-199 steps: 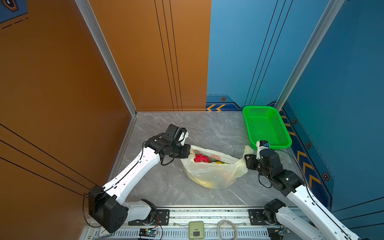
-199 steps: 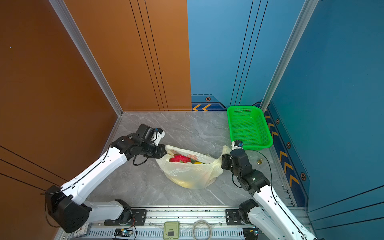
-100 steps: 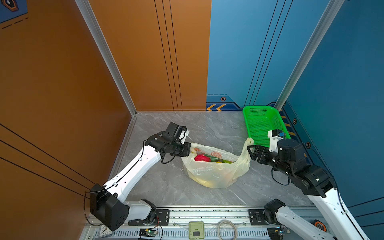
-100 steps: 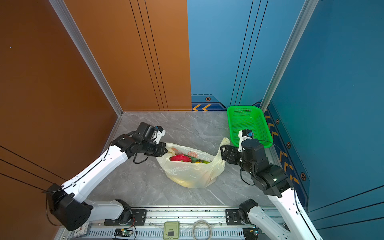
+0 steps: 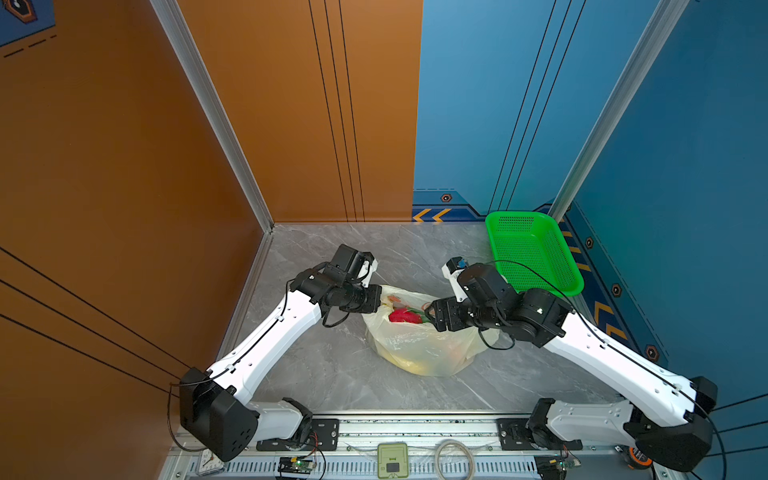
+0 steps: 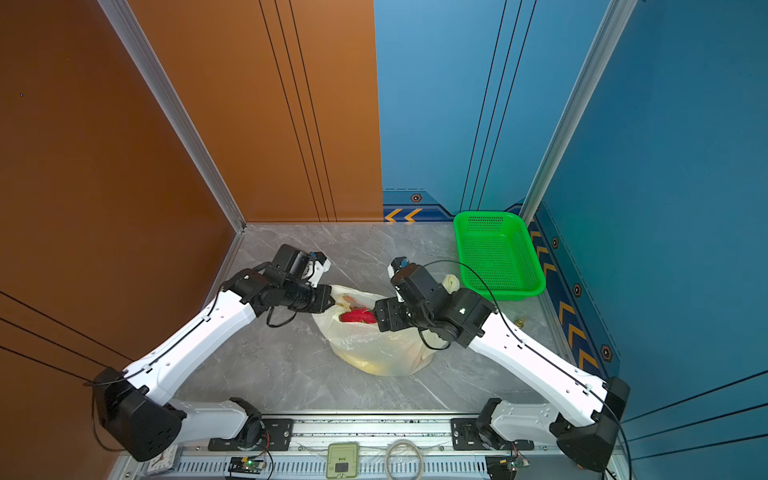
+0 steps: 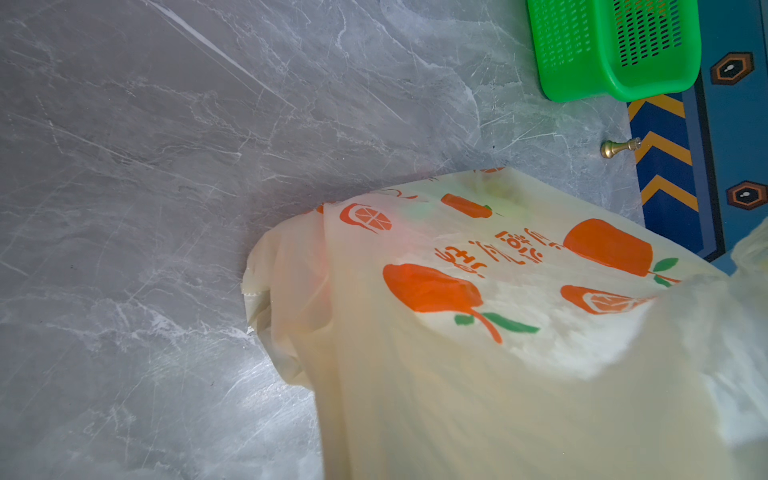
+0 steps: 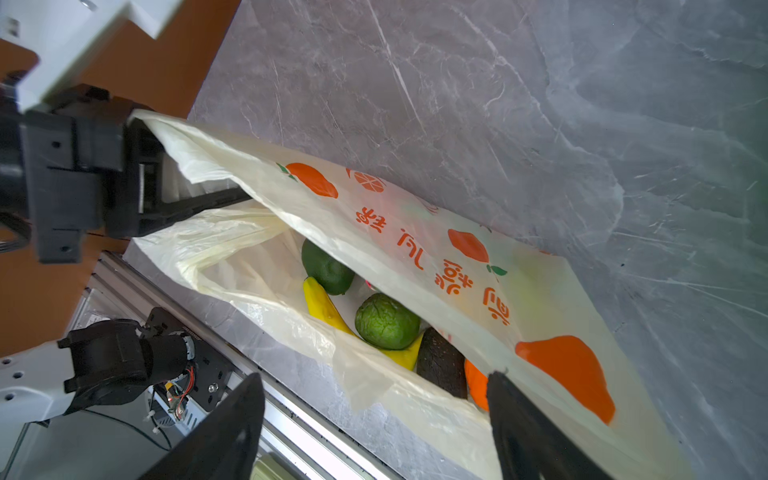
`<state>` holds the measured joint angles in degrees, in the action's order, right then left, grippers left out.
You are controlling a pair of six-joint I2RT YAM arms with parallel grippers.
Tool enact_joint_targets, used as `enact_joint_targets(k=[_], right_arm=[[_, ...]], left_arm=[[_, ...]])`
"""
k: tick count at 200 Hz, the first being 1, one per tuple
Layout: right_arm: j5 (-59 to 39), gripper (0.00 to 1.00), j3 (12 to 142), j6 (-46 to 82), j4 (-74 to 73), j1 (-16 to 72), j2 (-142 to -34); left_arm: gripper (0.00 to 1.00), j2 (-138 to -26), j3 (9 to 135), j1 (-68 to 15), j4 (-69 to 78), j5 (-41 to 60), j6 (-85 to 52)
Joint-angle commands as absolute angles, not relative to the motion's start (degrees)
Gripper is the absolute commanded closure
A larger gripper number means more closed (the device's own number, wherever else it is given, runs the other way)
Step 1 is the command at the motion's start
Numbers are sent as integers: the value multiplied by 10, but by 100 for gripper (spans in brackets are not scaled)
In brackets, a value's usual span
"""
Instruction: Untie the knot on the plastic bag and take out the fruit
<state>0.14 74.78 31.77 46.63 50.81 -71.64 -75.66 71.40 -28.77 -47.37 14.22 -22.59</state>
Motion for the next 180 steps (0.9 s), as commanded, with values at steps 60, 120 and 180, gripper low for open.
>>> enact_joint_targets(k=[60, 120, 180], right_arm=[[-3, 23, 740, 317, 310, 470, -843], [145, 8, 758, 287, 298, 432, -874], [12, 7, 802, 303, 433, 435, -846]], left_arm=[[100, -737, 702, -295, -445, 158, -228], [100, -720, 668, -316, -417, 151, -227], [100, -713, 676, -318, -400, 136, -261]])
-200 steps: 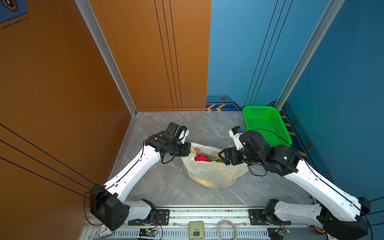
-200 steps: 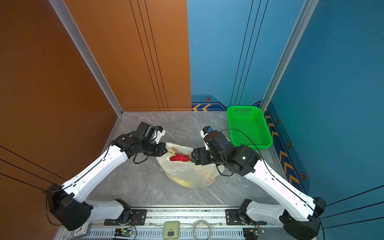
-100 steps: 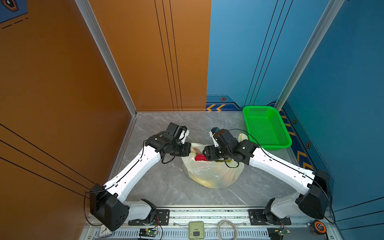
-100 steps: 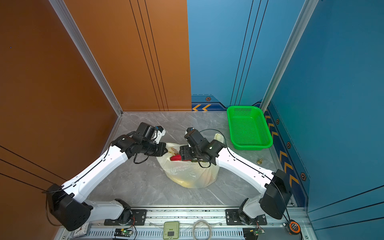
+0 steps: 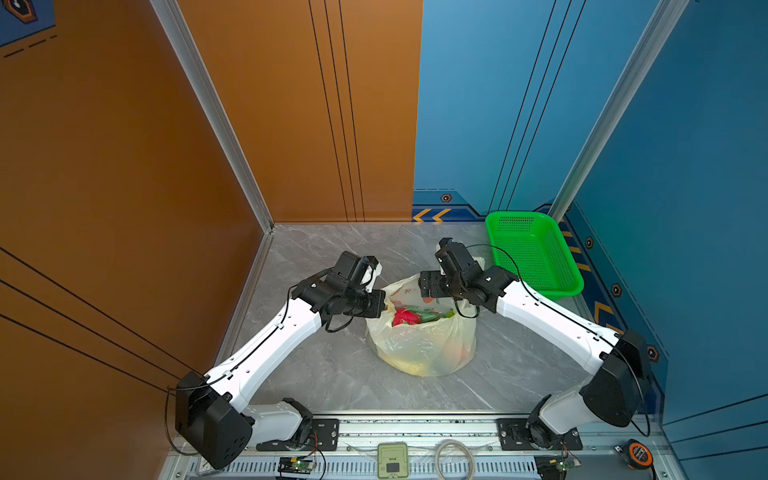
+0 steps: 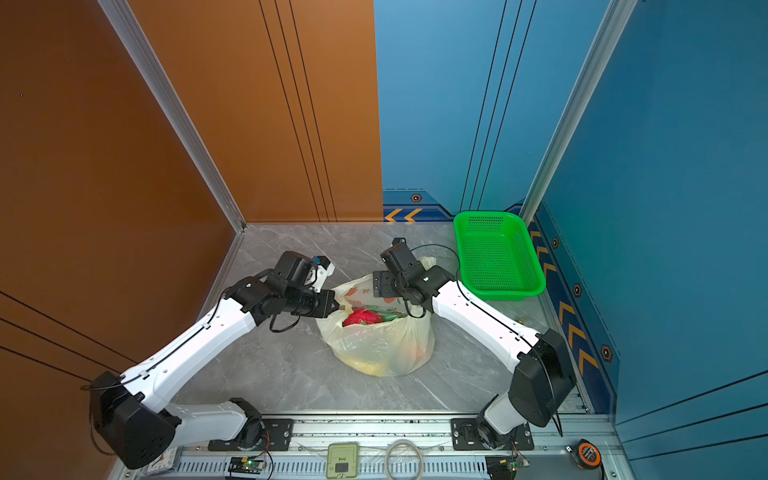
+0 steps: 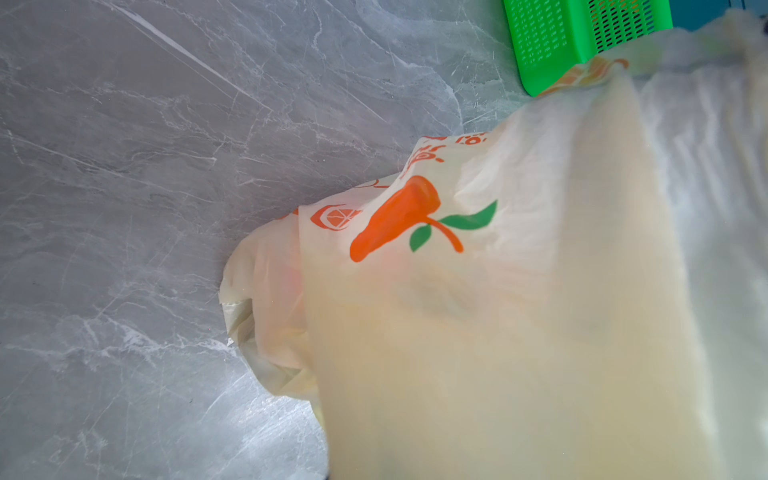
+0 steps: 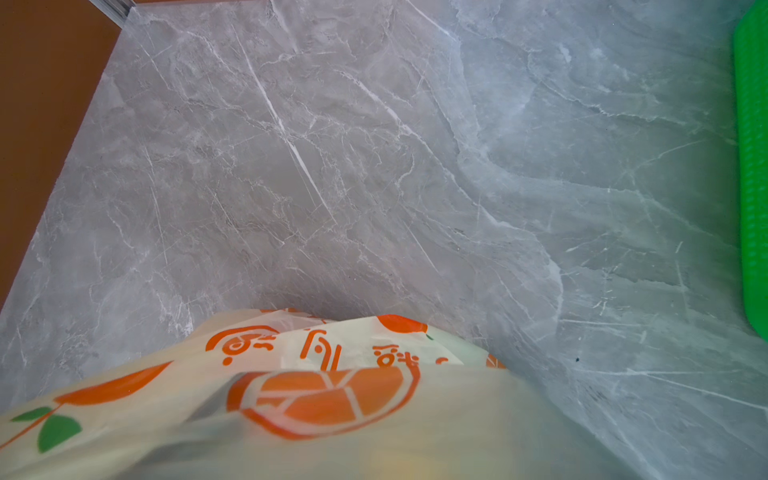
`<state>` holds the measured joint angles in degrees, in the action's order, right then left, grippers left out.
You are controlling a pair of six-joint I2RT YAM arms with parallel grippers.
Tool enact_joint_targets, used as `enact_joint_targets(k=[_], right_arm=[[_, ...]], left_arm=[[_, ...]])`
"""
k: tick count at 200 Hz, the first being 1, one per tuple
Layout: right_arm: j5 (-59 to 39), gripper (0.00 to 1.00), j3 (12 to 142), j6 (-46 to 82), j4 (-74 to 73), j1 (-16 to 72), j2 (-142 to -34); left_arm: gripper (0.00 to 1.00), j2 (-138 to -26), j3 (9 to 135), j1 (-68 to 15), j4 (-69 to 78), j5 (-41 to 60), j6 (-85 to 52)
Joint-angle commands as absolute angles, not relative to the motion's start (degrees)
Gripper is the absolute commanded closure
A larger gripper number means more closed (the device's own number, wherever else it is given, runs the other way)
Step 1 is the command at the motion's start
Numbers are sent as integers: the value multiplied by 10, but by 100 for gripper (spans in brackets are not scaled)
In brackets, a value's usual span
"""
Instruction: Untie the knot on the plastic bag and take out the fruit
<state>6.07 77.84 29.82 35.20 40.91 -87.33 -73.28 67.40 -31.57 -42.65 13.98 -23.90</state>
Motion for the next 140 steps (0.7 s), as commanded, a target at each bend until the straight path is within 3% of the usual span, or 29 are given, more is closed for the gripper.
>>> enact_joint_targets(k=[1, 73, 140], right_arm=[[10, 7, 801, 305, 434, 435, -845], [28, 7, 715, 345, 432, 448, -811], [39, 5, 540, 324, 491, 438, -697]], left_arm=[[100, -713, 676, -318, -399, 135, -262], [100, -715, 680, -317, -374, 139, -291], [100, -701, 651, -312, -375, 137, -305]])
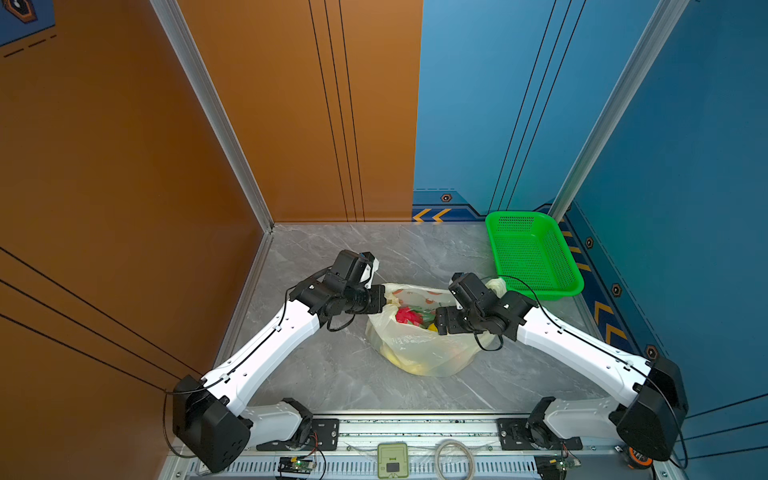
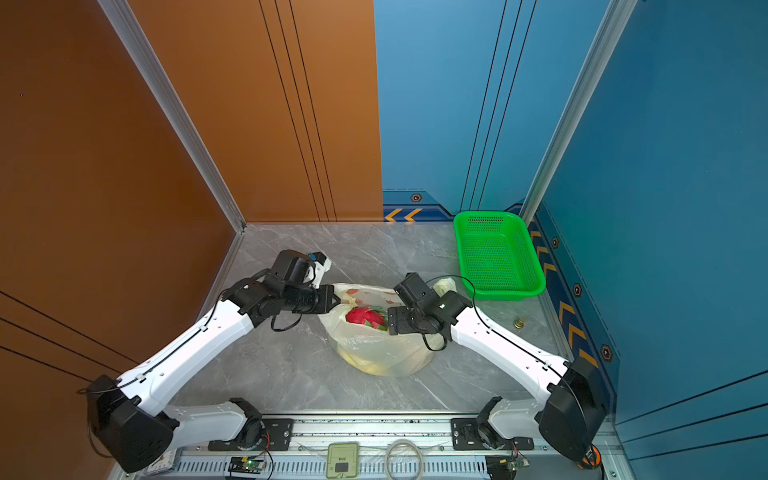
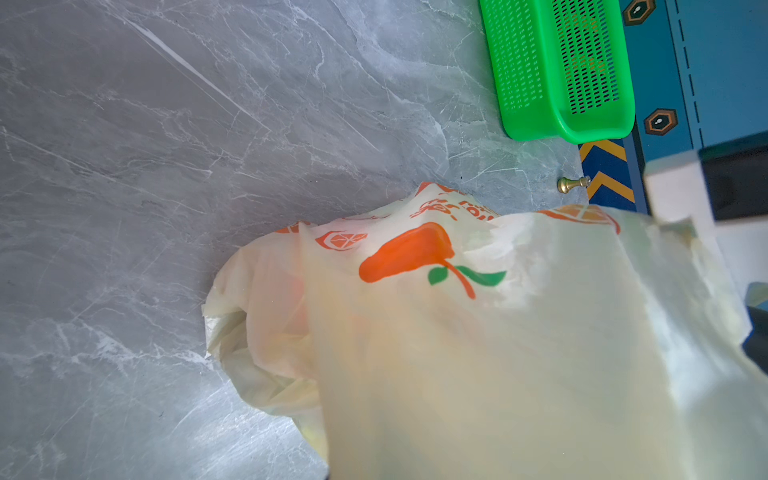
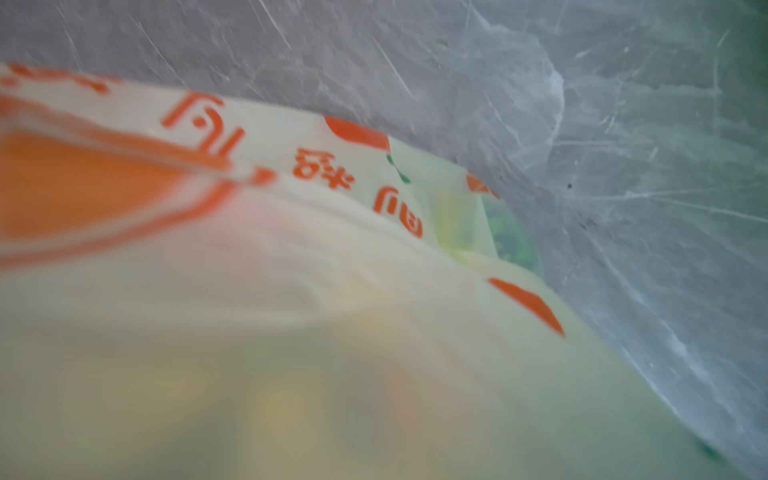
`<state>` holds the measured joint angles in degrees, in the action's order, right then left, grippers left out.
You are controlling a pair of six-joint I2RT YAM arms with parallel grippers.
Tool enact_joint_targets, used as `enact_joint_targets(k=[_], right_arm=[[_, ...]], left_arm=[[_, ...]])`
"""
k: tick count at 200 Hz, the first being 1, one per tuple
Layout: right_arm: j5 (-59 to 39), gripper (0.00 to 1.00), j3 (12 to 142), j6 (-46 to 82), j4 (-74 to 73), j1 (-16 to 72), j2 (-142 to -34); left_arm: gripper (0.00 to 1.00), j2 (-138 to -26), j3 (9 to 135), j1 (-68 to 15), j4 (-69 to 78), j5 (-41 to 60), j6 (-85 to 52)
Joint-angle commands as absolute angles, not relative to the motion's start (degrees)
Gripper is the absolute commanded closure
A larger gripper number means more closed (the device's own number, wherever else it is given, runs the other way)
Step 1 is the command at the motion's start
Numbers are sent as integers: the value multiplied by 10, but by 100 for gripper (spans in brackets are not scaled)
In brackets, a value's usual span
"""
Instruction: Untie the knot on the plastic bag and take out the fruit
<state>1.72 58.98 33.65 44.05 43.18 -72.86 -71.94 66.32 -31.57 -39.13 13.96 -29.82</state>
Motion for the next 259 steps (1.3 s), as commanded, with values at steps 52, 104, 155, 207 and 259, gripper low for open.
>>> enact_joint_targets(k=[52, 104, 155, 207, 259], right_arm=[[35, 2, 532, 336, 481, 483, -678], [33, 1, 613, 369, 415, 524, -730], [40, 1, 606, 390, 336, 593, -793], [73, 0, 545, 422, 293, 692, -796], [84, 0, 546, 418, 277, 679, -798]], left_arm=[[100, -702, 647, -323, -382, 158, -309], [100, -692, 646, -338, -390, 160, -303], [100, -687, 651, -346, -392, 137, -306], [100, -683, 654, -350, -395, 105, -310], [100, -667, 638, -356, -395, 113, -299]])
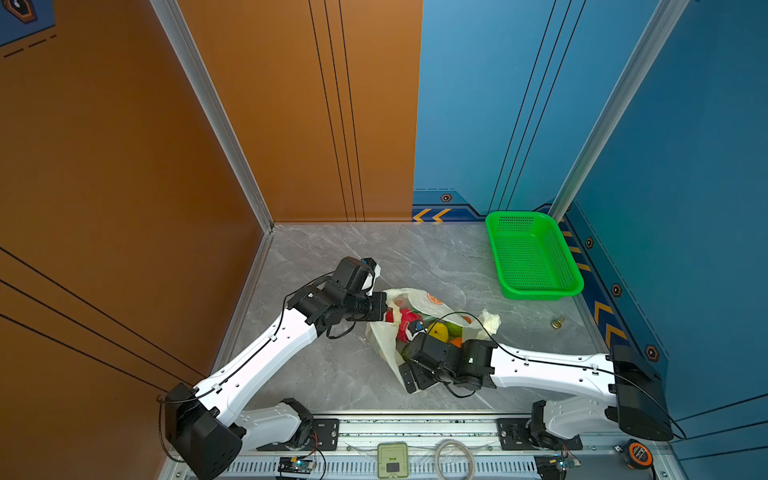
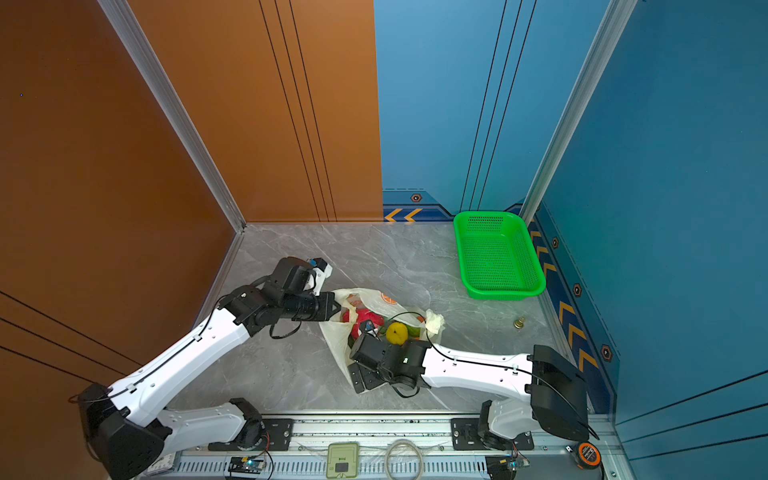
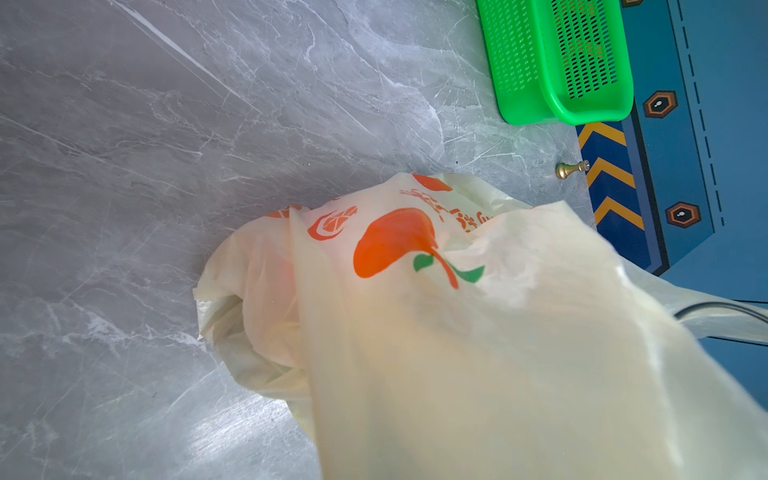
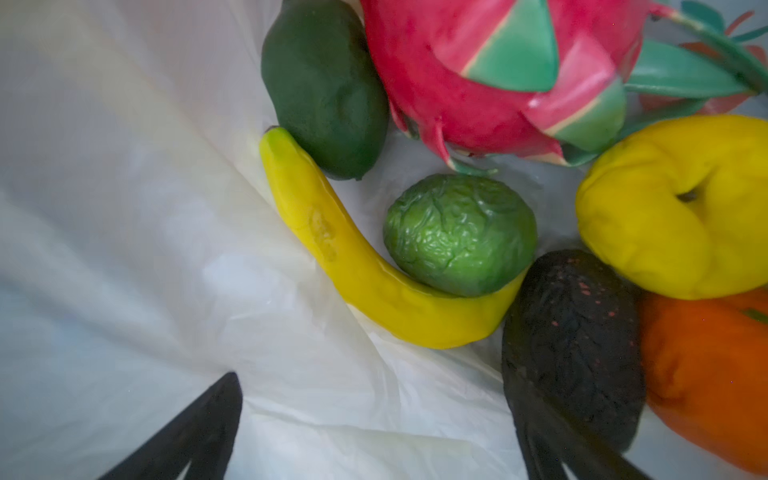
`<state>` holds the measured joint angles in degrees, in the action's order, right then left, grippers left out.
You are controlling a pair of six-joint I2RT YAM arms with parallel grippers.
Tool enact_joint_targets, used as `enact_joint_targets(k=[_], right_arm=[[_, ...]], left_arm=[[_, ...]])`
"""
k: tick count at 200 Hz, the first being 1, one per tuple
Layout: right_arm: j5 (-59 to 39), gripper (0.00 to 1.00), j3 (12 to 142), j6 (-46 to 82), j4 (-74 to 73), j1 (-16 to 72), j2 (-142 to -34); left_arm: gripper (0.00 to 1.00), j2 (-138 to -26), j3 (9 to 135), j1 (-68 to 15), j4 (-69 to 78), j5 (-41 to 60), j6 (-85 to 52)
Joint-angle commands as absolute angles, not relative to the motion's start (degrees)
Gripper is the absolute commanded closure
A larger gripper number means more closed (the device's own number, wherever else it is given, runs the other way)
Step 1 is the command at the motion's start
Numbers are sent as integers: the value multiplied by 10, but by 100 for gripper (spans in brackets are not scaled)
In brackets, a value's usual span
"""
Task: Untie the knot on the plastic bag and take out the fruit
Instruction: 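Pull the bag side down toward the robot with the right gripper, exposing fruit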
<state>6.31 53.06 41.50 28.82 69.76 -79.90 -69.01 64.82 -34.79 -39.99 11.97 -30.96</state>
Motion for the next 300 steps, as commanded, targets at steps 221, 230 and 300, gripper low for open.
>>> enact_joint_targets(k=[221, 230, 300], right_arm=[[86, 0, 662, 382, 386, 557, -827], [93, 0, 664, 392, 405, 571, -820], [129, 0, 576, 421, 478, 640, -785]], left_arm=[[100, -620, 550, -443, -363, 53, -316], [100, -617, 550, -443, -362, 49, -319], [100, -609, 542, -448, -355, 48, -339]])
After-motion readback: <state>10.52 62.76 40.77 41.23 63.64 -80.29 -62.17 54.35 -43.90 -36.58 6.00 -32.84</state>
